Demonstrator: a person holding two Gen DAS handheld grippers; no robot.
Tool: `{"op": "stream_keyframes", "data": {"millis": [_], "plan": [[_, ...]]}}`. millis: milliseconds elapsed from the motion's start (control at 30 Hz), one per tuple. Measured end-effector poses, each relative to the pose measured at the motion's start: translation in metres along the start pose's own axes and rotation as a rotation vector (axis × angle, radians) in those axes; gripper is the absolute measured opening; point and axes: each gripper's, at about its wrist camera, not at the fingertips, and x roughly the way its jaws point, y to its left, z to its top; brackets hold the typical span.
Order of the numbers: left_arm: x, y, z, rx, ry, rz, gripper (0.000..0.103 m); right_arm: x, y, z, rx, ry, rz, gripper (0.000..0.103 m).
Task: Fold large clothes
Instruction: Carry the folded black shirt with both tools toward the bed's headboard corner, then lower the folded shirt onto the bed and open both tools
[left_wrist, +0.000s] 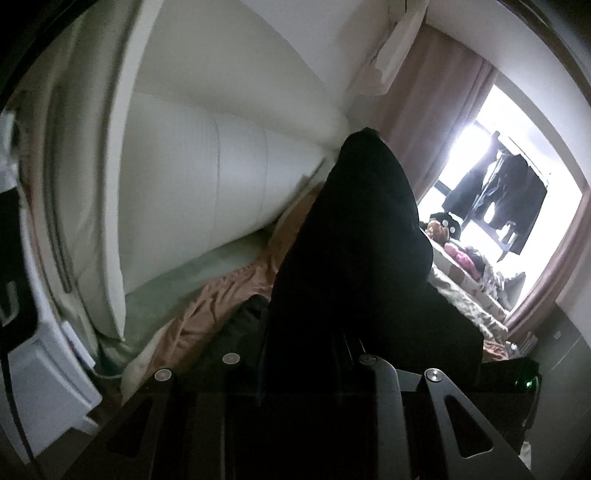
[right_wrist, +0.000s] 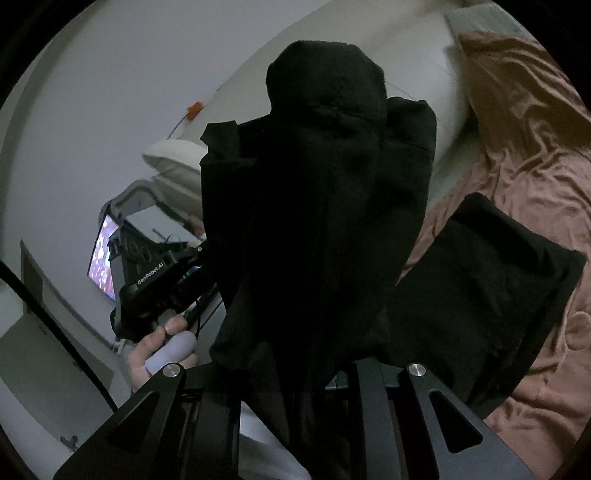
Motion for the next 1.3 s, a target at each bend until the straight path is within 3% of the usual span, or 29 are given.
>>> {"op": "stream_keyframes", "data": {"millis": [367, 667, 733, 833, 900, 1100, 1300], "plan": [[0.133, 0.005, -0.002, 0.013, 0.144, 0.022, 0.028, 0.047, -0.089, 0.019, 0.13, -0.015, -0.097, 0.013], [0.19, 0.011, -0.012, 0.001, 0.202, 0.033, 0.028, 0.049, -0.126, 0.017, 0.21, -0.024, -0.143, 0.013], [0.203, 0.016, -0.019, 0.005, 0.204, 0.084, 0.029, 0.053, -0.144, 0.011, 0.268, -0.012, -0.191, 0.015], [0.205, 0.024, -0.031, -0.006, 0.212, 0.136, 0.032, 0.061, -0.172, 0.003, 0.361, 0.009, -0.254, 0.016], [0.198, 0.03, -0.04, -0.014, 0.22, 0.142, 0.035, 0.063, -0.179, 0.002, 0.388, 0.006, -0.218, 0.016], [0.154, 0.04, -0.071, -0.02, 0.191, 0.189, 0.038, 0.066, -0.175, 0.006, 0.362, 0.016, -0.219, 0.016], [0.126, 0.062, -0.113, -0.031, 0.191, 0.26, 0.039, 0.046, -0.181, 0.005, 0.3, 0.038, -0.283, 0.017]]}}
